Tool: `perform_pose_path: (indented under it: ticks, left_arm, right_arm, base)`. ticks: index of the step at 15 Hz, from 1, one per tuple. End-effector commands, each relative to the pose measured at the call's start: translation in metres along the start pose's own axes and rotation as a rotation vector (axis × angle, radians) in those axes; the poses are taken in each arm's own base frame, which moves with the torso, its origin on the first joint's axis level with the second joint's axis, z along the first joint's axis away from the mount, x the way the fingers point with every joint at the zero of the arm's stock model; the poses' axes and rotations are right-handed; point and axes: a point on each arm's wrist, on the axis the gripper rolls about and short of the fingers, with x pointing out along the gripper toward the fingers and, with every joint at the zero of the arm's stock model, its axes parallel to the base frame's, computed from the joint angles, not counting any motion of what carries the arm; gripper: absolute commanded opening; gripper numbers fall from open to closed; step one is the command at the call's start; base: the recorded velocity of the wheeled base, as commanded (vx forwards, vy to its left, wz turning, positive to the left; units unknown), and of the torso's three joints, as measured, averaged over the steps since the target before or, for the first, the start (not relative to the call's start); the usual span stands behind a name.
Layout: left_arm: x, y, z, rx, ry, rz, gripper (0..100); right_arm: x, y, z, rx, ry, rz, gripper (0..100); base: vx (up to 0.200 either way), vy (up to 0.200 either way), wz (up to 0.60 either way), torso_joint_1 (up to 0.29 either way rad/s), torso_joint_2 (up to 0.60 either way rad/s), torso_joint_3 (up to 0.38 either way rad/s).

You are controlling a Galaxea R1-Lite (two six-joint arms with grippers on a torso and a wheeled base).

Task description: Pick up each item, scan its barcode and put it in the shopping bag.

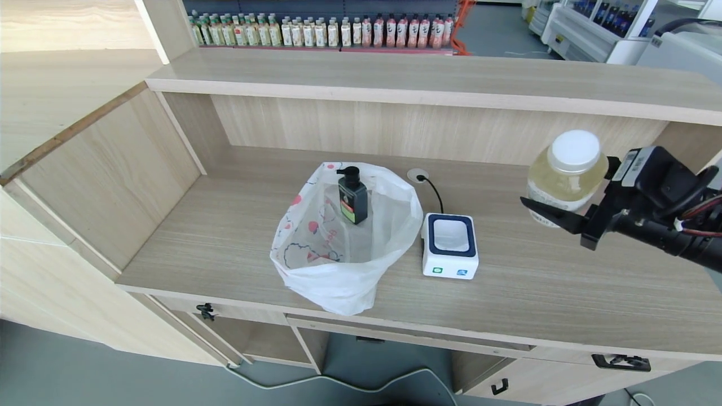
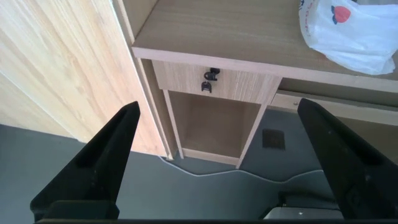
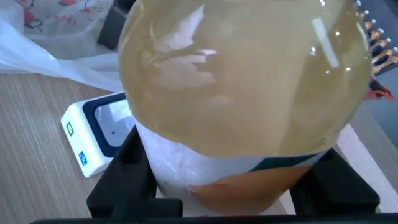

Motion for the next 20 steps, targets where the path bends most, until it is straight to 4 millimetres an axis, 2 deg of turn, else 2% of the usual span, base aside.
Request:
perform_pose_path:
  ticks: [1,6,20]
  left_arm:
    - [0.0,0.0,0.0,0.0,-0.001,0.001,100]
    - [0.0,0.0,0.0,-0.002,-0.001,0.001,100]
    - [0.0,0.0,0.0,0.0,-0.001,0.001,100]
  right_arm:
    - [0.018,0.01,-0.023,0.017,-0.023,0.054,0]
    - [0.041,0.024,-0.05,-0.015,-0.143,0.096,0]
    - [0.059,0.041,-0.076,-0.04,-0.181,0.098,0]
  base:
    - [0.0,0.0,0.0,0.0,0.0,0.0]
    - [0.0,0.0,0.0,0.0,0.0,0.0]
    - [0.0,0.0,0.0,0.0,0.0,0.0]
